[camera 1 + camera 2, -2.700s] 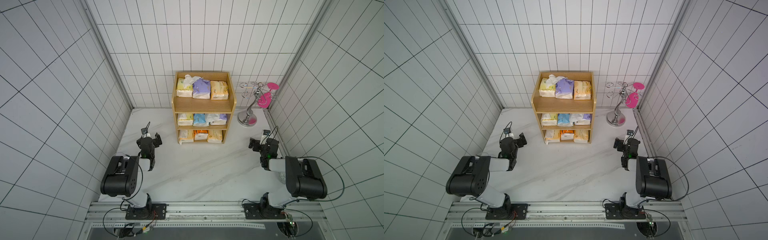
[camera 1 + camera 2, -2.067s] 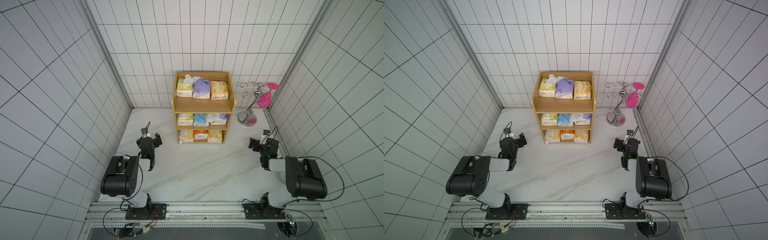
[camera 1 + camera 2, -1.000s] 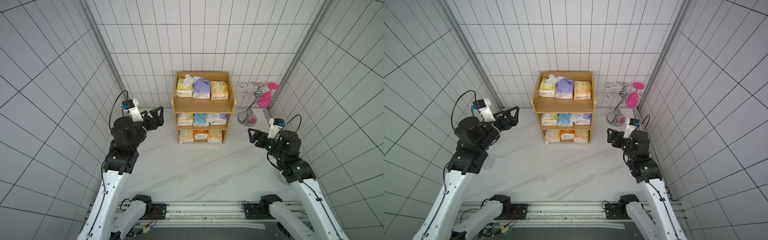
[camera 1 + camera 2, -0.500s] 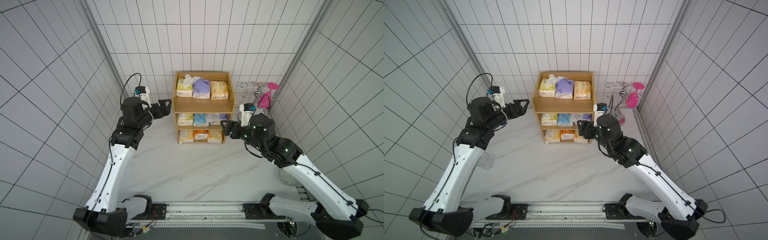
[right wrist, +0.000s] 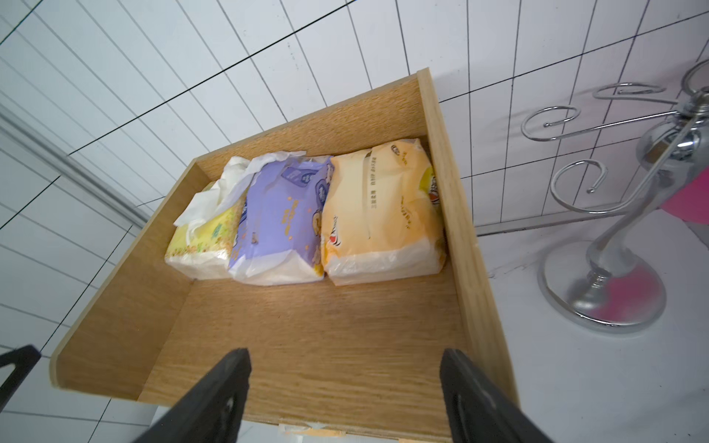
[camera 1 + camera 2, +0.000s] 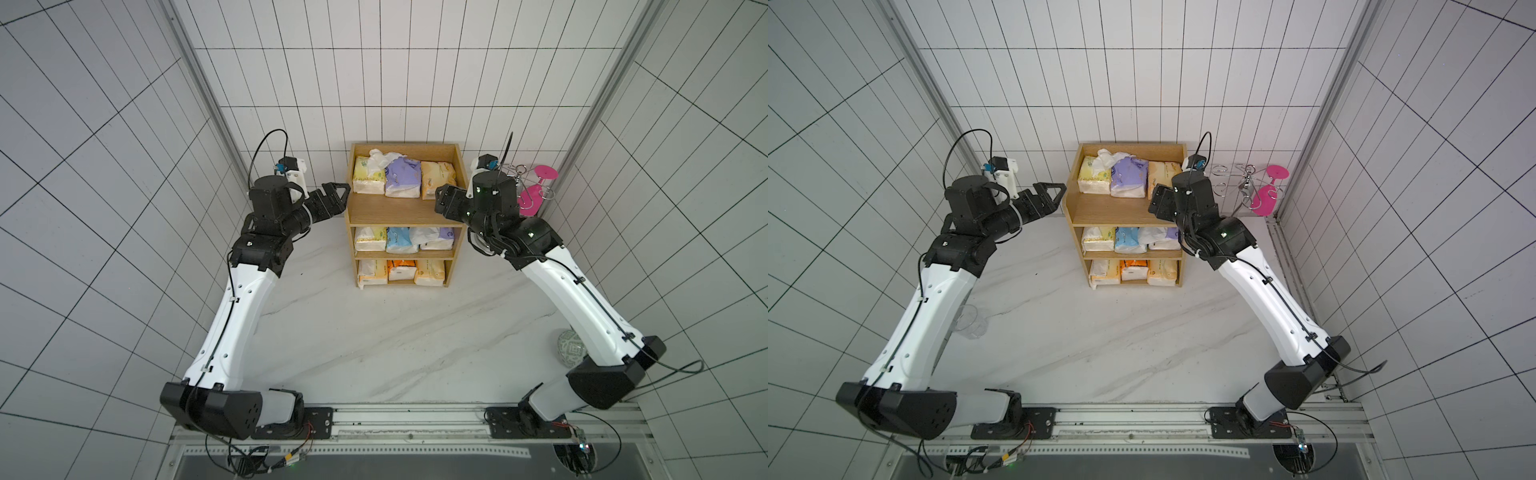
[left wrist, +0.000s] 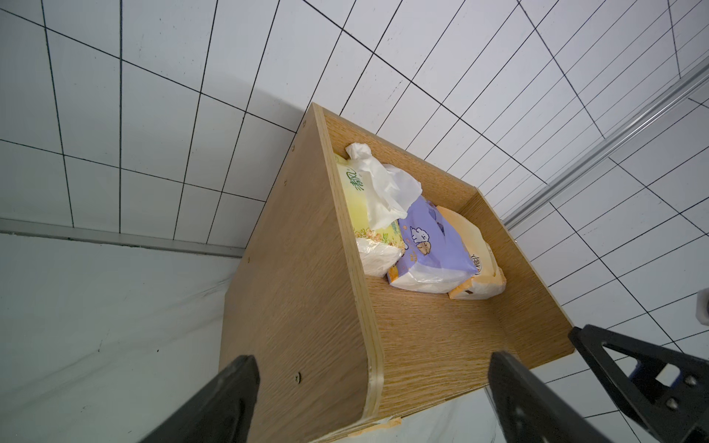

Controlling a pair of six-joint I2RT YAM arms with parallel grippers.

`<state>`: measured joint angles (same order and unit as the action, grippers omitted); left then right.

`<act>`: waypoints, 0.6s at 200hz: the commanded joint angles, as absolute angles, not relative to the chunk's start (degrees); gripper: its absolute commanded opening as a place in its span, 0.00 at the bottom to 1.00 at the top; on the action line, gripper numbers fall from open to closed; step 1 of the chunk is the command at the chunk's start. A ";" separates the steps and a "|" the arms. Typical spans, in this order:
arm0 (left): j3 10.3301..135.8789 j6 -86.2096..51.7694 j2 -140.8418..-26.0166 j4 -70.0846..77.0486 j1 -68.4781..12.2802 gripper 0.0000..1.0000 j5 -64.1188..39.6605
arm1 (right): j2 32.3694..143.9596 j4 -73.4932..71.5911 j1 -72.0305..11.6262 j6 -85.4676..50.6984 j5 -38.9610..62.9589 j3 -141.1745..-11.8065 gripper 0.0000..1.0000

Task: Remove the tissue boxes from the shelf
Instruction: Pick up a box of tissues from the shelf.

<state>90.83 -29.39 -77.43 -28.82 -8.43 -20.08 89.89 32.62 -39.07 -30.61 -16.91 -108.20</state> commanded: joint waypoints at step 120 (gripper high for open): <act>80.63 -28.59 -73.55 -21.27 -9.22 0.96 -26.81 | 104.67 31.48 -36.69 -36.70 -22.39 -117.79 0.82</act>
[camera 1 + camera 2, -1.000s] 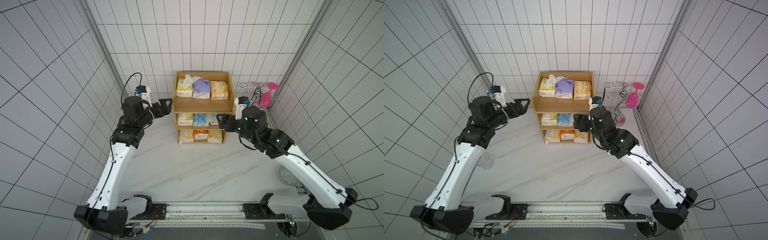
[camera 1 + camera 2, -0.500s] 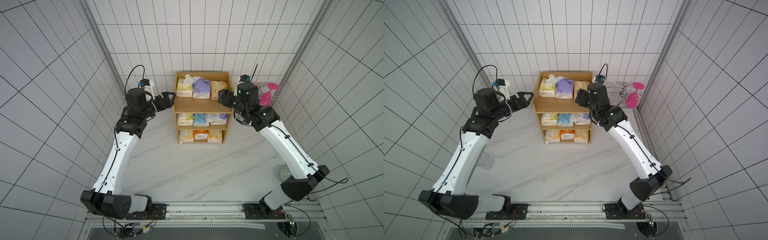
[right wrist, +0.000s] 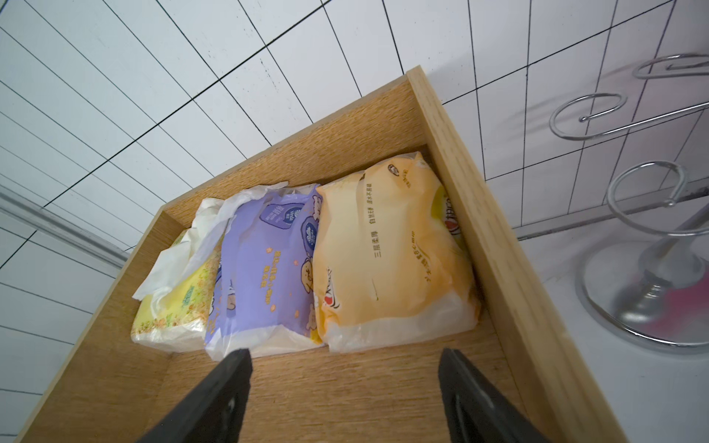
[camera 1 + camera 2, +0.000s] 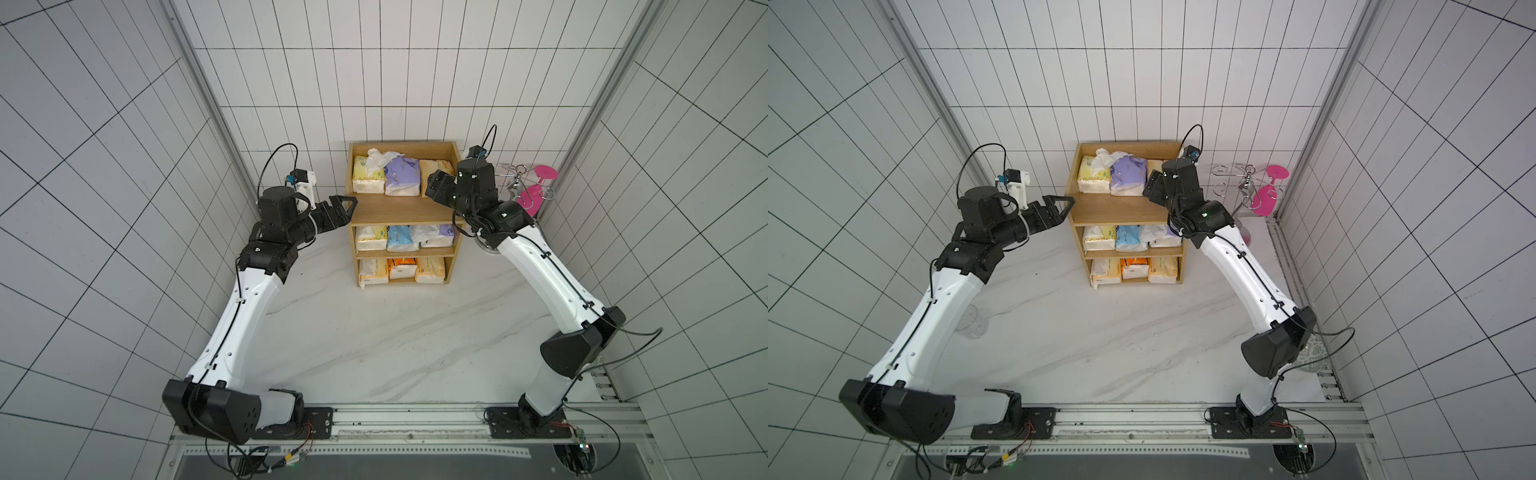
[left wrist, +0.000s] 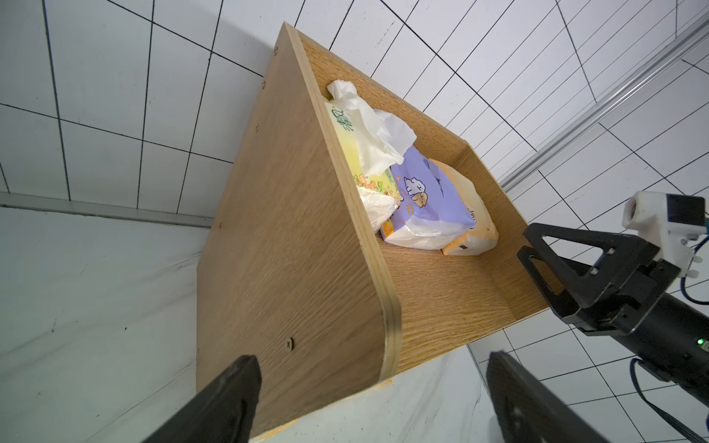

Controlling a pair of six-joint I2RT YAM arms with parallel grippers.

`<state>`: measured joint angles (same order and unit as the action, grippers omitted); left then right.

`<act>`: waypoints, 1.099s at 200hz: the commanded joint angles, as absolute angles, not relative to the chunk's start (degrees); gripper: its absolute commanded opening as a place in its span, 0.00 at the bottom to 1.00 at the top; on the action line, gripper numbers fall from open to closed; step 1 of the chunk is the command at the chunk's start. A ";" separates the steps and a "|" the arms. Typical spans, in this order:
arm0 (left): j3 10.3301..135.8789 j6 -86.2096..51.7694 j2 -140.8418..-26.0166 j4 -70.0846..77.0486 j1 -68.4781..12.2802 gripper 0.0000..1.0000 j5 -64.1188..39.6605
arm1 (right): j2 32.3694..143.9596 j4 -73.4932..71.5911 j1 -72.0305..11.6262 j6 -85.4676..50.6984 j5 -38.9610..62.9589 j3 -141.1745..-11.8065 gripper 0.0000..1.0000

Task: Remove the tissue boxes from the shelf
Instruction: Pick up a box of tissues from the shelf.

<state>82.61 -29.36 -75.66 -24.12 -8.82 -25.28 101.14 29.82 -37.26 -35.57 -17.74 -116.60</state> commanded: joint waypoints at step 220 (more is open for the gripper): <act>74.75 -26.48 -72.84 -16.55 -9.58 0.92 -31.98 | 111.44 24.43 -35.88 -37.03 -24.75 -118.83 0.78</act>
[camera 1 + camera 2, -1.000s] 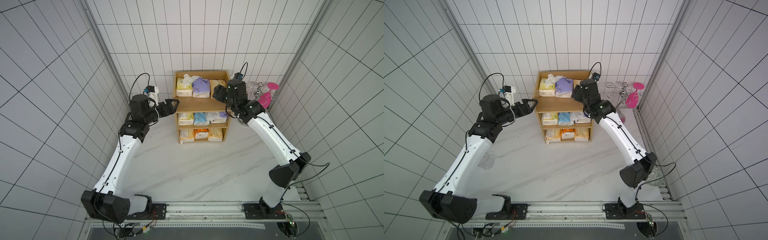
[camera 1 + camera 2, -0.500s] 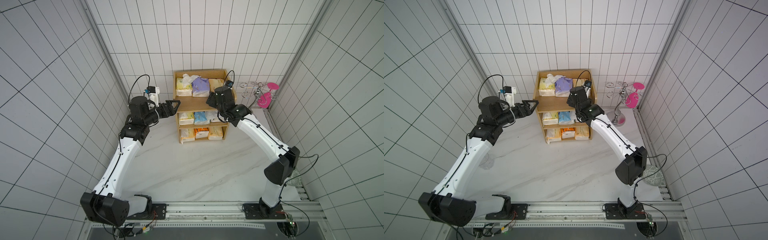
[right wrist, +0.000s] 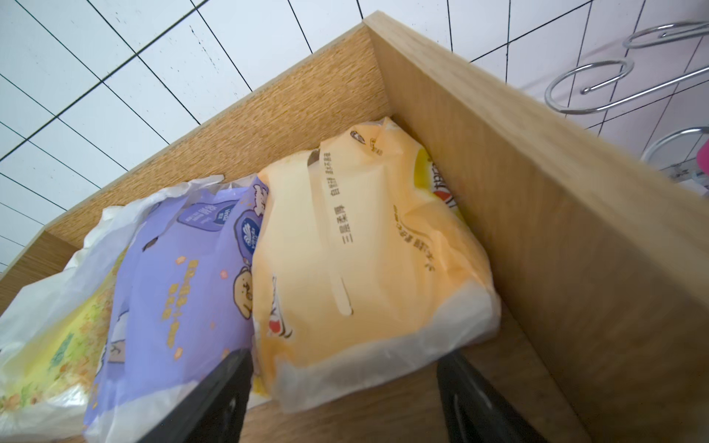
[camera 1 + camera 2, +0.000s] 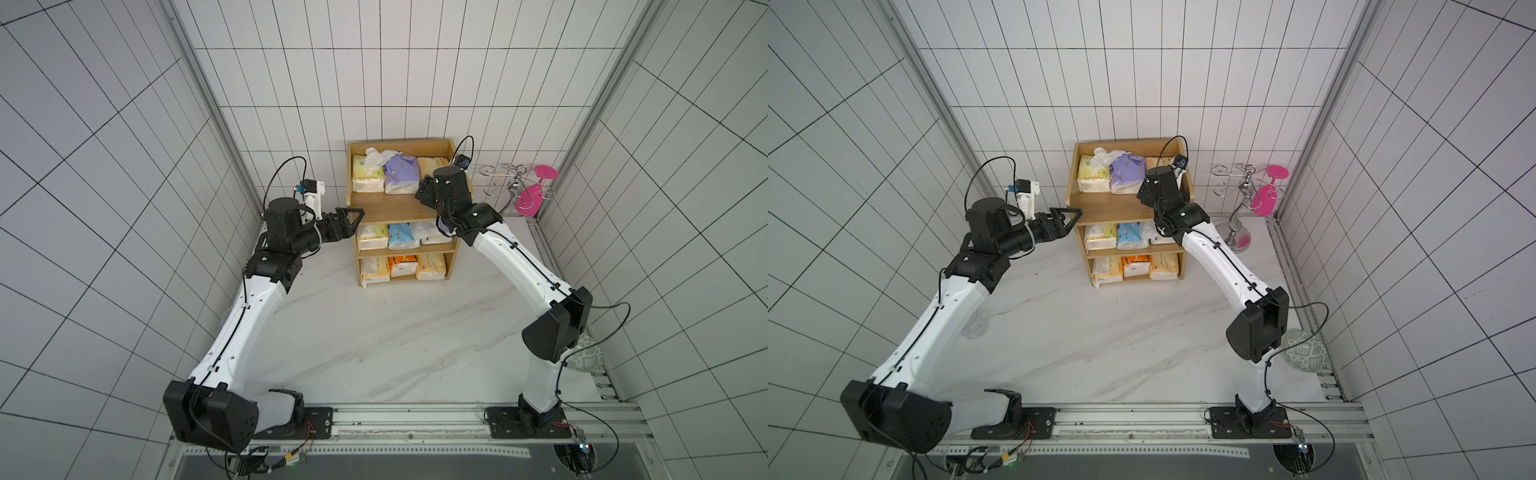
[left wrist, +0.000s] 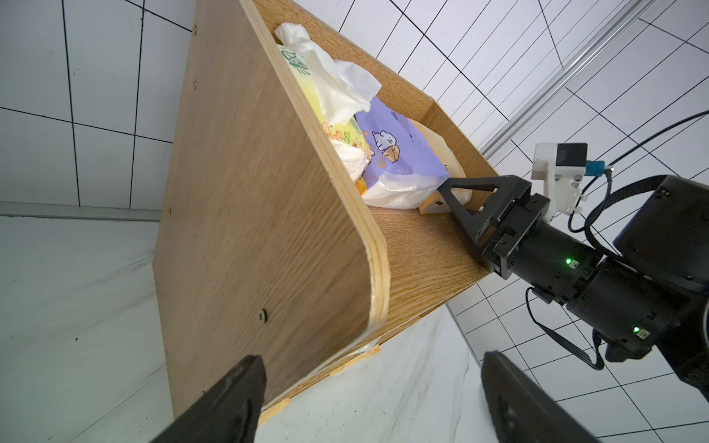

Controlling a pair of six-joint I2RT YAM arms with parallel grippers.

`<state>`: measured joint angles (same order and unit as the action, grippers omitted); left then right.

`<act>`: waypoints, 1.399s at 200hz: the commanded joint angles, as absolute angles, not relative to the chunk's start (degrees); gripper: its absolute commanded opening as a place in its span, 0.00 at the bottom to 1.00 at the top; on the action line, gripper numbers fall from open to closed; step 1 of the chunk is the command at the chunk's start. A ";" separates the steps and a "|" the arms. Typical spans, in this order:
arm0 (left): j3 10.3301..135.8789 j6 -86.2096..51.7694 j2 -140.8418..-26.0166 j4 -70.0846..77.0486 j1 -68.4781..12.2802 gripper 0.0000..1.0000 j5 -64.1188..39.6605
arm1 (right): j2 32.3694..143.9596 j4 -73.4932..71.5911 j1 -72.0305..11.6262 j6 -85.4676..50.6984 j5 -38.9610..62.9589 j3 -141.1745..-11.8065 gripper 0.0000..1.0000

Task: Remove the tissue boxes from the shelf
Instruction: Pick up a box of tissues from the shelf.

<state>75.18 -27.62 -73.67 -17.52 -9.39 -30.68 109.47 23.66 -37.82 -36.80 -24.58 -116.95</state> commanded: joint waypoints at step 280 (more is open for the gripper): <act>66.19 -26.30 -52.28 -30.31 -16.00 0.96 -18.55 | 68.64 29.06 -45.47 -21.87 -11.08 -82.53 0.00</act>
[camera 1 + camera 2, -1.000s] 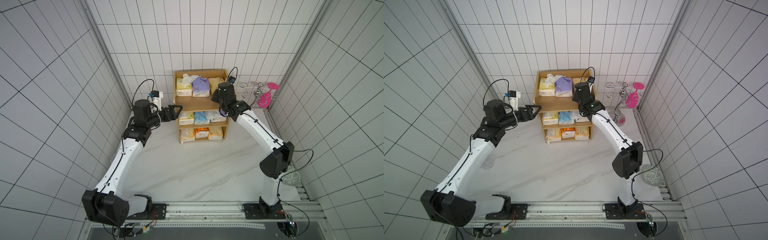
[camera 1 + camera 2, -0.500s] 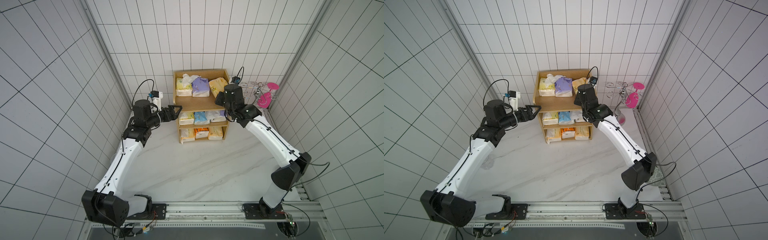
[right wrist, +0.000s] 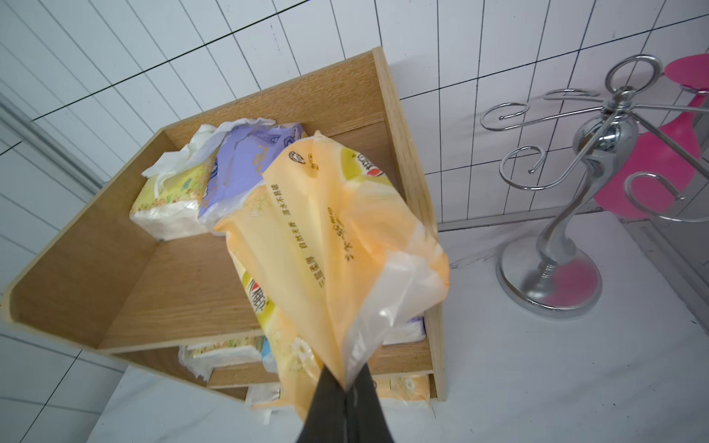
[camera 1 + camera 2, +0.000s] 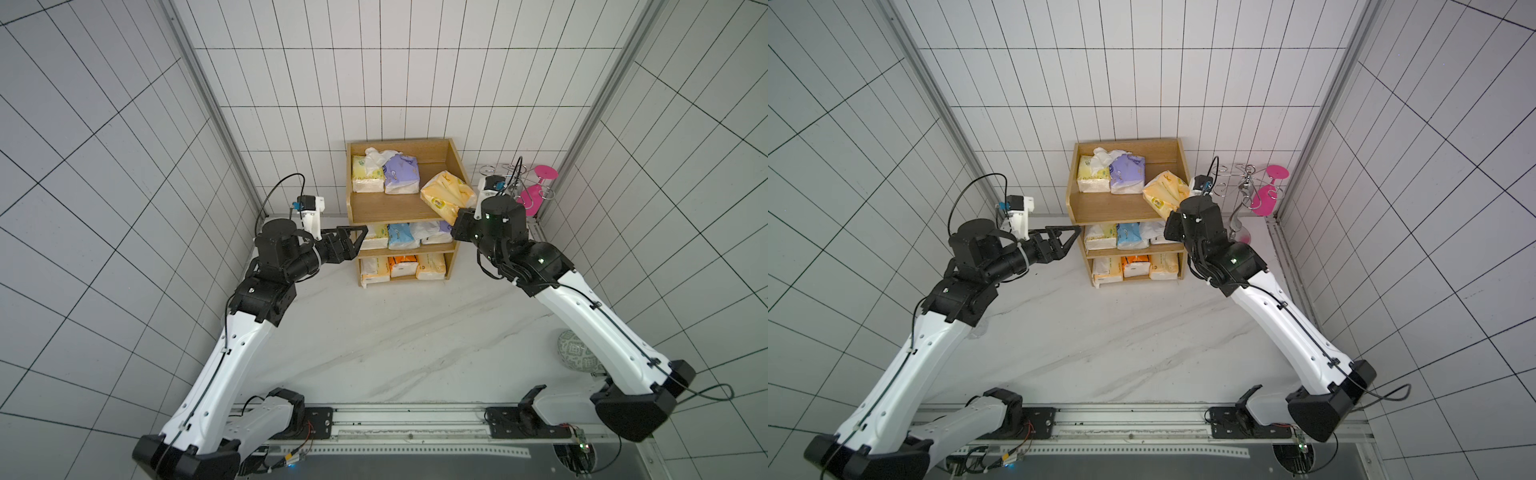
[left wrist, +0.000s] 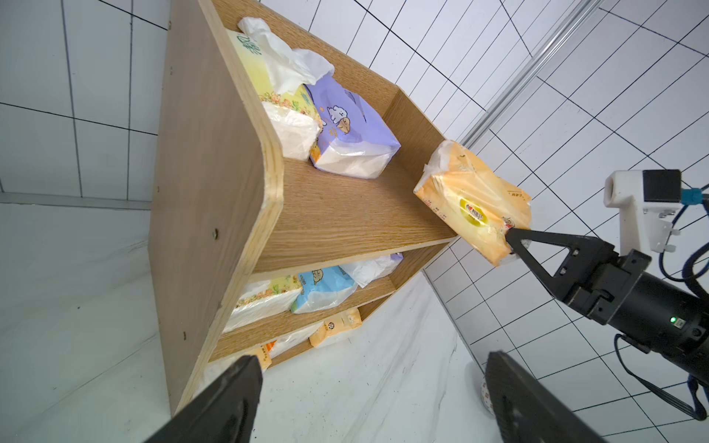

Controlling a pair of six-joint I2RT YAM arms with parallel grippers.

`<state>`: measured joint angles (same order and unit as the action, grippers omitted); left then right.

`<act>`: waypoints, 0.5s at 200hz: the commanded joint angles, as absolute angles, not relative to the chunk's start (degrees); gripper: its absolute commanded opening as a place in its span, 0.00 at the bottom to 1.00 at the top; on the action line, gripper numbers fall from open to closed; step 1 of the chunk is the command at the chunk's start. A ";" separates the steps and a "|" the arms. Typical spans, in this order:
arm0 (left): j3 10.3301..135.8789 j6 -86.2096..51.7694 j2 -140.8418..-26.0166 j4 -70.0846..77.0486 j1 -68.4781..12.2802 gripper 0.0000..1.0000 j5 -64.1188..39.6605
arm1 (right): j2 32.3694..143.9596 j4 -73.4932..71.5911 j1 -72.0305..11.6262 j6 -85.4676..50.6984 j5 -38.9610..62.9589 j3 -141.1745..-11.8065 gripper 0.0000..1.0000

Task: Remove the tissue boxes from the shelf
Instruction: Pick up a box of tissues from the shelf, then place the box of tissues at the center of the board.

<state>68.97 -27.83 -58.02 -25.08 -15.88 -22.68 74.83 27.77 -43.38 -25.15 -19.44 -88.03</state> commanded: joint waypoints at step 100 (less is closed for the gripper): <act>39.84 -38.89 -23.26 -37.45 -16.10 0.92 -12.39 | 65.38 13.28 -63.29 -23.16 -2.15 -44.86 0.00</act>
